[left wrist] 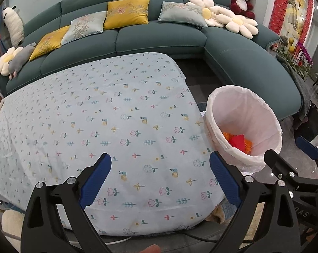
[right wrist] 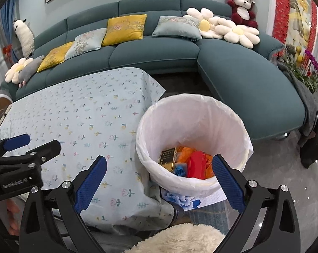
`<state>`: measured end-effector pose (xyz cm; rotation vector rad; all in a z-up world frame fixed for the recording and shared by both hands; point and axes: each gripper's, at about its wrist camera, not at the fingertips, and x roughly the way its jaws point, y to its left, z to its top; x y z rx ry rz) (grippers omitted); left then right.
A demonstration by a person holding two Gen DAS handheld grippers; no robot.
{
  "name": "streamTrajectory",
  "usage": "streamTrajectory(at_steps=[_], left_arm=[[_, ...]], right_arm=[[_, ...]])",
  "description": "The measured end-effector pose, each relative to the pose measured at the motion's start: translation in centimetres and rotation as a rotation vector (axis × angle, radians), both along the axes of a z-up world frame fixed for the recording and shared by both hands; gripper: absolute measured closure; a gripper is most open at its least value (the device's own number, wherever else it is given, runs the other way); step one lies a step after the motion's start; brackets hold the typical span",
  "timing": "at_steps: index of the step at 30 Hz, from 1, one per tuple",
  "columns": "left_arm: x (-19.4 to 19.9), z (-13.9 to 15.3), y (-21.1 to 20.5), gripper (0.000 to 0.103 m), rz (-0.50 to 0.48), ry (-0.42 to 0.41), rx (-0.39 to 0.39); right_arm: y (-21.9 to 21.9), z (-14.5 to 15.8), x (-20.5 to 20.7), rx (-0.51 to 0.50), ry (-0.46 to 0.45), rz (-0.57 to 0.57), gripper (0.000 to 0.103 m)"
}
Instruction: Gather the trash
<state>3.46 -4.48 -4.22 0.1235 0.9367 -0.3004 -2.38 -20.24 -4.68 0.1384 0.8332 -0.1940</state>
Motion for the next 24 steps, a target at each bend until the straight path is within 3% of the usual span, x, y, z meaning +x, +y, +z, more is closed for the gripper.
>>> streamTrajectory(at_steps=[11, 24], left_arm=[[-0.5, -0.6, -1.2, 0.013, -0.016, -0.003, -0.011], [-0.9, -1.5, -3.3, 0.013, -0.041, -0.023, 0.032]], right_arm=[[-2.0, -0.9, -0.7, 0.015, 0.008, -0.086, 0.007], [-2.3, -1.6, -1.4, -0.033, -0.018, -0.145, 0.007]])
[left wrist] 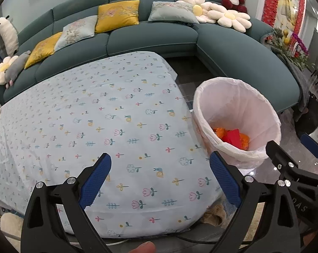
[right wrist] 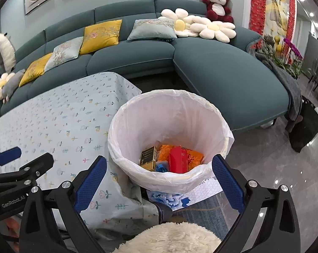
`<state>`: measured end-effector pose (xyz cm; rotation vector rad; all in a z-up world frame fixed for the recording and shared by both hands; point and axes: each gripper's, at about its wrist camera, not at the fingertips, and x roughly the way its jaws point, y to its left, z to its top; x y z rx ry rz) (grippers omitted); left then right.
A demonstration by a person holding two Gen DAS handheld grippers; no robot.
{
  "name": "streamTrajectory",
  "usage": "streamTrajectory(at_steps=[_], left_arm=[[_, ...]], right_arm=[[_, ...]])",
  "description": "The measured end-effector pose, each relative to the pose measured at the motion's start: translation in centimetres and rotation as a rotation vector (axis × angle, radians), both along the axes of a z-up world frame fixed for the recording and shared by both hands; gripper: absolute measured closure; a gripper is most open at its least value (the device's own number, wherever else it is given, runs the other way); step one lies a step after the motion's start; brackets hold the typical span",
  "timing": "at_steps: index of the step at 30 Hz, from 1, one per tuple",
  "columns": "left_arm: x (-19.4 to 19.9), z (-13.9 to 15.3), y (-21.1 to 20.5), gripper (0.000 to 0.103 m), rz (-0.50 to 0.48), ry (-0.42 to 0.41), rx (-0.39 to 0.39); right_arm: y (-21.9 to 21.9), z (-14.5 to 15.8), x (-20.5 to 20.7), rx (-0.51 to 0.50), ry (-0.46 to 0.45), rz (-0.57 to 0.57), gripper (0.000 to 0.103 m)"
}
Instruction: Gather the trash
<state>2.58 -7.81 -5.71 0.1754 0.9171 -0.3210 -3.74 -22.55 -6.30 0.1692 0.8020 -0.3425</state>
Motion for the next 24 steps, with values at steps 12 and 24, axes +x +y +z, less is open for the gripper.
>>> streamTrajectory(at_steps=[12, 24], left_arm=[[0.16, -0.01, -0.18, 0.013, -0.005, -0.006, 0.003], [-0.05, -0.41, 0.03, 0.013, 0.015, -0.015, 0.009]], right_arm=[[-0.39, -0.23, -0.06, 0.012, 0.002, -0.013, 0.007], [-0.40, -0.04, -0.29, 0.007, -0.005, -0.023, 0.007]])
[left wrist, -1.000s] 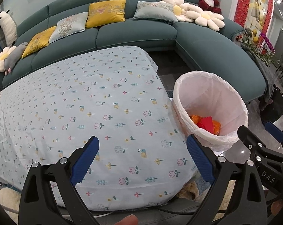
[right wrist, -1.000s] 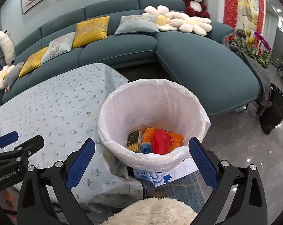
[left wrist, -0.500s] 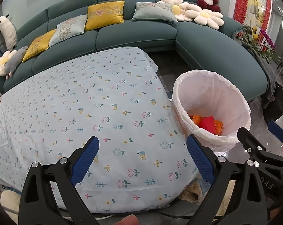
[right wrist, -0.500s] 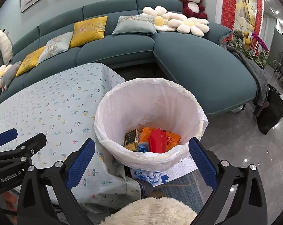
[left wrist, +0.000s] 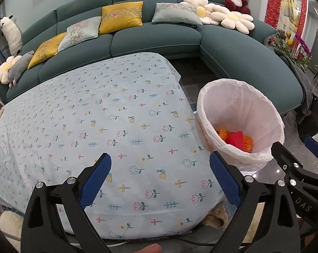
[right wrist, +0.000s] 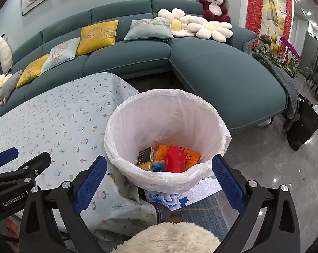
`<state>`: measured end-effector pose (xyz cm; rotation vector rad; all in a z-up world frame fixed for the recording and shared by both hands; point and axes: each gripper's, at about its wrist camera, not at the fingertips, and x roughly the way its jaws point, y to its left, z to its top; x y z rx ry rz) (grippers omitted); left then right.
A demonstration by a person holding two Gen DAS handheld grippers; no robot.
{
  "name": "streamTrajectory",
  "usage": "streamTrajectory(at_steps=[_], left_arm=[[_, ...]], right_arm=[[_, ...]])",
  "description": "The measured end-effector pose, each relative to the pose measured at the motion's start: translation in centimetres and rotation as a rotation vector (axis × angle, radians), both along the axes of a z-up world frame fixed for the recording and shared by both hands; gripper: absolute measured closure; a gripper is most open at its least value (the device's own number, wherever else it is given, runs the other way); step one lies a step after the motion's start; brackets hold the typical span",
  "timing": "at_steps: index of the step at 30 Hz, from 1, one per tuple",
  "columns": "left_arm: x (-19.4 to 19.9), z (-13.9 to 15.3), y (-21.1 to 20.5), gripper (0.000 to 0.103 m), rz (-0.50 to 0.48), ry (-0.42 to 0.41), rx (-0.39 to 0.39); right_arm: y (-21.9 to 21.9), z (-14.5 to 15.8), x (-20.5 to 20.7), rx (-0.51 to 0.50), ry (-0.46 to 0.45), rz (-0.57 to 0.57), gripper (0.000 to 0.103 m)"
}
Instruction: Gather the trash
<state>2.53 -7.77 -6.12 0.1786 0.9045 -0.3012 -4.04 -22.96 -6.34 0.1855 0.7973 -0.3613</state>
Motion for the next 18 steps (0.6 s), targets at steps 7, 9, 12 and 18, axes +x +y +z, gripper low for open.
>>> streamTrajectory(at_steps=[7, 9, 12, 18], left_arm=[[0.00, -0.15, 0.14, 0.013, 0.003, 0.011, -0.005], [-0.12, -0.19, 0.08, 0.013, -0.001, 0.013, -0.005], [-0.27, -0.20, -0.13, 0.013, -0.013, 0.015, 0.002], [-0.26, -0.31, -0.26, 0.013, -0.011, 0.032, -0.008]], right_arm=[[0.00, -0.01, -0.01, 0.000, -0.001, -0.001, 0.007], [-0.01, 0.00, -0.01, -0.001, 0.000, 0.000, 0.007], [-0.01, 0.00, -0.02, -0.001, 0.000, -0.001, 0.007], [0.02, -0.03, -0.01, 0.001, 0.000, -0.002, 0.007]])
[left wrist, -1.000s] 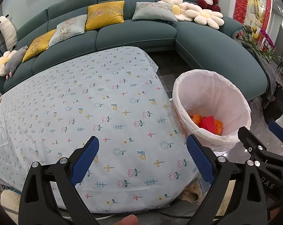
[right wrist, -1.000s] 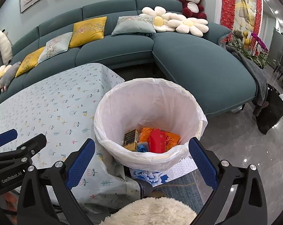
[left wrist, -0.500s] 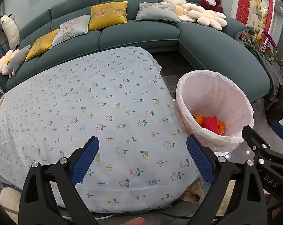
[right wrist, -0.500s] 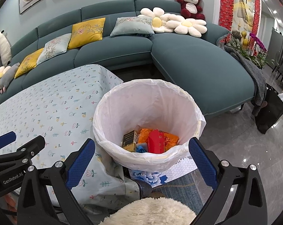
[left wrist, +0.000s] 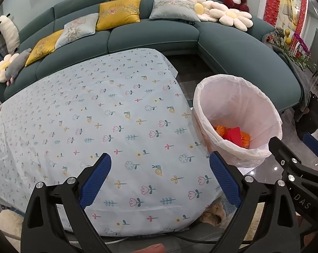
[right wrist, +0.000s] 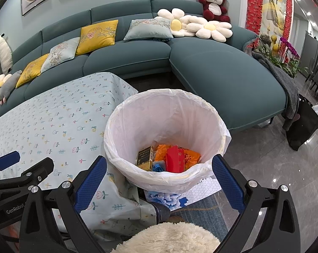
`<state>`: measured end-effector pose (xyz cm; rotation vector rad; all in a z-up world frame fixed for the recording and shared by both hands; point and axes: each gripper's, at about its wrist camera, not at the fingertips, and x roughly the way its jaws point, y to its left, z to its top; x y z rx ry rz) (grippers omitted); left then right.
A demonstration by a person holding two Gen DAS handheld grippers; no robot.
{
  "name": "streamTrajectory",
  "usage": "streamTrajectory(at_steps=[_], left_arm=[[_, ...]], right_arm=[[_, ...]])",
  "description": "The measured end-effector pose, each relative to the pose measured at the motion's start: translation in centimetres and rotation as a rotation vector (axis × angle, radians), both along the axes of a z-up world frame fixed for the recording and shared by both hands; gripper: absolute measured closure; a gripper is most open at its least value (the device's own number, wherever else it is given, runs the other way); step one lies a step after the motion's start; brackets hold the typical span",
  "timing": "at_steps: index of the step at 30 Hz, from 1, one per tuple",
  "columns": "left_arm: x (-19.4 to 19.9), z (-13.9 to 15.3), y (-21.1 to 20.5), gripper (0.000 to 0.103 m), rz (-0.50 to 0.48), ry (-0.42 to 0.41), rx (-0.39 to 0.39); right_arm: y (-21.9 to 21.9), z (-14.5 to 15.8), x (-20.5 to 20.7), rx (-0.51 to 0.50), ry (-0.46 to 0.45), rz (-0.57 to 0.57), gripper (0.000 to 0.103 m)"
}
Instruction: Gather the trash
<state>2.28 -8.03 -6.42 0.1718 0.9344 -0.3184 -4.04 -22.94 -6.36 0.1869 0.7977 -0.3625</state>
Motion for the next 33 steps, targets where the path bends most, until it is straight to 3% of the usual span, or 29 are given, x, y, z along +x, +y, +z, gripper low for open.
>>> streamTrajectory(at_steps=[15, 33], left_arm=[[-0.19, -0.13, -0.09, 0.013, 0.003, -0.021, 0.040], [-0.24, -0.18, -0.20, 0.013, -0.009, -0.011, 0.028]], right_arm=[[0.05, 0.02, 0.02, -0.002, 0.001, 0.000, 0.007], [-0.06, 0.04, 0.02, -0.002, 0.002, -0.001, 0.007]])
